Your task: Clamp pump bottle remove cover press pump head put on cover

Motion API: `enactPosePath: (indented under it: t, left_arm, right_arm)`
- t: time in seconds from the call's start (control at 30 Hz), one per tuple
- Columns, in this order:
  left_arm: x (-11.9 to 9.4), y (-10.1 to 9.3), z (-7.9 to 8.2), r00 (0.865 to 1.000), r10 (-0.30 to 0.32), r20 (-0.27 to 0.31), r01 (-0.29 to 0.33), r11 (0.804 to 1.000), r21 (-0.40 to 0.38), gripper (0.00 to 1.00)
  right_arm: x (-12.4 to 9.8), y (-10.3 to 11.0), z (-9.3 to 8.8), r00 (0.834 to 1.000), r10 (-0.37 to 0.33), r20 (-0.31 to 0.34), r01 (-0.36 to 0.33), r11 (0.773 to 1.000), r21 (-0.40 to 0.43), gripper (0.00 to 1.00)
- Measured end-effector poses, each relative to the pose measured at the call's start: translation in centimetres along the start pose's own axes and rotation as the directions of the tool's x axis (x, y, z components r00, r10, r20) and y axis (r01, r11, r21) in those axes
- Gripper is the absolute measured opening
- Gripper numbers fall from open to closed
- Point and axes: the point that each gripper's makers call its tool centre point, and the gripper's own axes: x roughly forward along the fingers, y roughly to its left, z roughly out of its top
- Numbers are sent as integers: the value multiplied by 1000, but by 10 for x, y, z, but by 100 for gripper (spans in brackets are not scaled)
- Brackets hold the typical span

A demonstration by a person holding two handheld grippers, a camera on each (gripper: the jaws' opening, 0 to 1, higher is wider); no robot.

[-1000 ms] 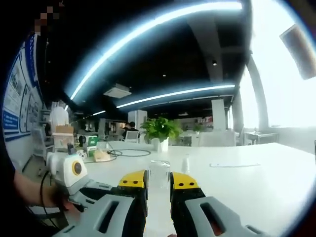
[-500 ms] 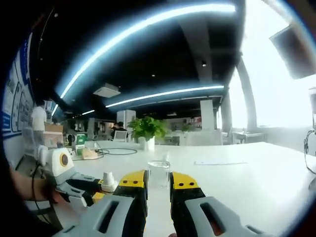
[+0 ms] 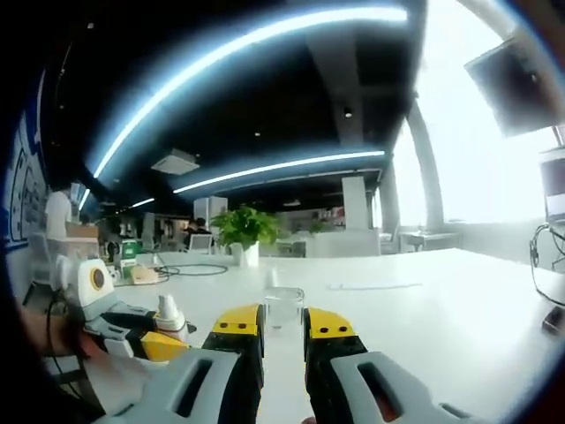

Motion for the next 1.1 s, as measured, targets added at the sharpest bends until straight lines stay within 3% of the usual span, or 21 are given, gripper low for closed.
enactPosePath:
  t: [0.63, 0.77, 1.1]
  left_arm:
    - [1, 0, 1, 1000, 0, 0, 0, 1000, 0, 13]
    - [1, 0, 0, 1000, 0, 0, 0, 1000, -1, 13]
    - [0, -1, 0, 1000, 0, 0, 0, 1000, -1, 13]
  right_arm:
    - [1, -21, -32, 993, -60, -98, 58, 998, -17, 12]
    - [2, -22, -44, 990, -67, -127, 60, 996, -62, 12]
    - [0, -29, -63, 981, -79, -176, 78, 997, -13, 12]
